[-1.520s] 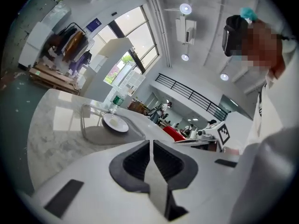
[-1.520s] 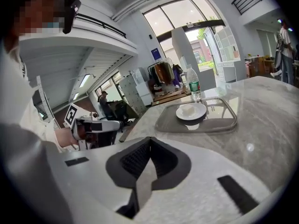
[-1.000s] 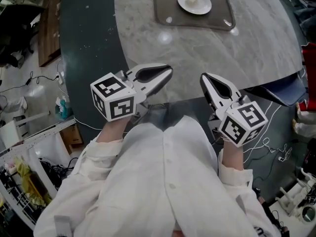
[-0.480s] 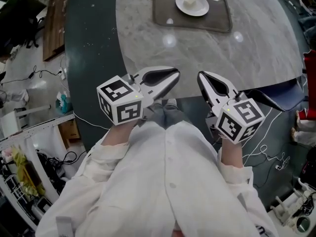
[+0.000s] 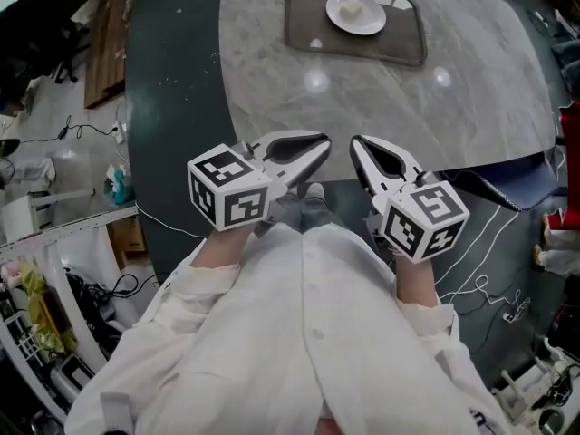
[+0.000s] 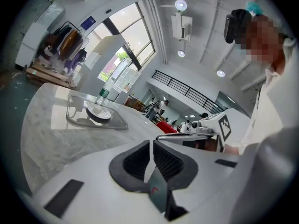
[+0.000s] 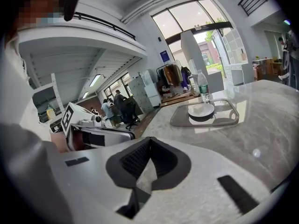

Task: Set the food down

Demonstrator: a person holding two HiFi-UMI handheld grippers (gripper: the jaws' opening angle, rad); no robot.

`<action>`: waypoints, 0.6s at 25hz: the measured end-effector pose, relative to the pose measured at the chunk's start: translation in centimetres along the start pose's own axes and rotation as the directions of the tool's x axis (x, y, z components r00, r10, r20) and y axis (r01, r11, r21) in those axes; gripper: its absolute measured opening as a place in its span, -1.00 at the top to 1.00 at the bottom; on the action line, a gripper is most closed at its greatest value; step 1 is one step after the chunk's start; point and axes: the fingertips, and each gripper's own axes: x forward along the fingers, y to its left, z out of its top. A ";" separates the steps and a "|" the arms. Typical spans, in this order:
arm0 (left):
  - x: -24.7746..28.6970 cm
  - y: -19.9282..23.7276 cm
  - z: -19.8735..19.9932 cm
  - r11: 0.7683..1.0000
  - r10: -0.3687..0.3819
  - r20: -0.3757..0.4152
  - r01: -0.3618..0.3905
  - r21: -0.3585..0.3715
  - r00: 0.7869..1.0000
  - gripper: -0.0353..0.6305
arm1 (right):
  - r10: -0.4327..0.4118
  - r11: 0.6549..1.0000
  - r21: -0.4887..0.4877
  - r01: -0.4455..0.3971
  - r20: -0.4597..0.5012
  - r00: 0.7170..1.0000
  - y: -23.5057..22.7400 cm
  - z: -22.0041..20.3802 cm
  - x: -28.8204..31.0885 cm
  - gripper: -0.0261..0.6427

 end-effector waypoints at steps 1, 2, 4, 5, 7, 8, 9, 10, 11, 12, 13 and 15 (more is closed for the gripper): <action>0.1 -0.1 0.0 1.000 0.000 -0.001 0.000 0.000 1.000 0.79 | 0.004 1.000 0.000 -0.004 -0.004 1.000 0.1 -0.2 0.0 0.91; 0.1 -0.1 0.0 1.000 0.001 -0.001 -0.001 0.000 1.000 0.79 | 0.007 1.000 -0.002 -0.007 -0.006 1.000 0.3 -0.3 0.0 0.91; -0.1 -0.2 0.0 1.000 0.003 0.001 -0.003 -0.001 1.000 0.79 | 0.015 1.000 -0.012 -0.015 -0.009 1.000 0.8 -0.4 0.0 0.91; -0.2 -0.2 -0.1 1.000 0.004 0.001 -0.004 -0.001 1.000 0.79 | 0.019 1.000 -0.018 -0.019 -0.011 1.000 0.9 -0.4 0.1 0.91; -0.1 -0.2 -0.1 1.000 0.004 -0.002 -0.004 -0.004 1.000 0.79 | 0.023 0.999 -0.027 -0.024 -0.013 1.000 1.1 -0.3 0.1 0.91; -0.1 -0.1 -0.1 1.000 0.002 -0.004 -0.002 -0.006 1.000 0.79 | 0.024 0.999 -0.030 -0.024 -0.012 1.000 1.1 -0.2 0.2 0.91; 0.0 -0.1 -0.2 1.000 0.000 -0.006 0.000 -0.007 1.000 0.79 | 0.024 0.999 -0.032 -0.024 -0.012 1.000 1.1 -0.2 0.2 0.91; 0.0 -0.1 -0.2 1.000 -0.001 -0.009 0.001 -0.007 1.000 0.79 | 0.024 0.999 -0.034 -0.024 -0.011 1.000 1.2 -0.1 0.2 0.91; 0.0 -0.2 -0.3 1.000 -0.001 -0.010 0.001 -0.006 1.000 0.79 | 0.024 0.999 -0.035 -0.024 -0.010 1.000 1.2 -0.1 0.2 0.91; -0.1 -0.2 -0.2 1.000 0.000 -0.010 0.000 -0.006 1.000 0.79 | 0.024 0.999 -0.036 -0.024 -0.010 1.000 1.2 0.0 0.3 0.91; -0.1 -0.2 -0.2 1.000 0.003 -0.007 -0.003 -0.007 1.000 0.79 | 0.023 0.999 -0.036 -0.023 -0.010 1.000 1.2 0.0 0.3 0.91; -0.1 -0.1 0.1 1.000 0.008 -0.002 -0.008 -0.007 1.000 0.79 | 0.020 0.999 -0.036 -0.020 -0.013 1.000 1.0 0.1 0.4 0.91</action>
